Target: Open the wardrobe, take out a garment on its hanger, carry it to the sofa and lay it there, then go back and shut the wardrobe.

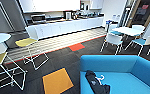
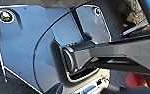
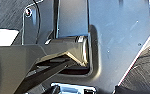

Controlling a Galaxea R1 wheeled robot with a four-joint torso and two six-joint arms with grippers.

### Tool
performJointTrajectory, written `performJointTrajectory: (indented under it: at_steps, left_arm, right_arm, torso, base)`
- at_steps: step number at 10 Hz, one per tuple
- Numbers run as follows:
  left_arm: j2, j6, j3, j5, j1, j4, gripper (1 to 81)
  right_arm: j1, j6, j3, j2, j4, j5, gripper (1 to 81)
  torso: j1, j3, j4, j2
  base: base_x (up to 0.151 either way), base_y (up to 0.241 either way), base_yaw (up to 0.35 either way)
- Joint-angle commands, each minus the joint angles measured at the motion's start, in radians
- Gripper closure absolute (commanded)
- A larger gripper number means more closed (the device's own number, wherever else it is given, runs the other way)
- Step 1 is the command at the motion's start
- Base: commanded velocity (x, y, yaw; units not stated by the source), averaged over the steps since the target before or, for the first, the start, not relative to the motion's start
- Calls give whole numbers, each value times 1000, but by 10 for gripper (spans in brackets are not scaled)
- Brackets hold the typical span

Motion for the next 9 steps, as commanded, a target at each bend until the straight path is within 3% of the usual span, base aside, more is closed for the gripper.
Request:
performJointTrajectory:
  at_steps: [1, 9]
  left_arm:
    - [-10, 4, 3, 28, -18, 14, 10]
    - [-13, 4, -5, 29, -15, 14, 10]
  right_arm:
    - [16, -4, 7, 12, -4, -47, 10]
    - [16, -5, 7, 12, -4, -47, 10]
  torso:
    - [0, 0, 0, 0]
    - [0, 0, 0, 0]
  base:
    - [0, 0, 175]
    - [0, 0, 178]
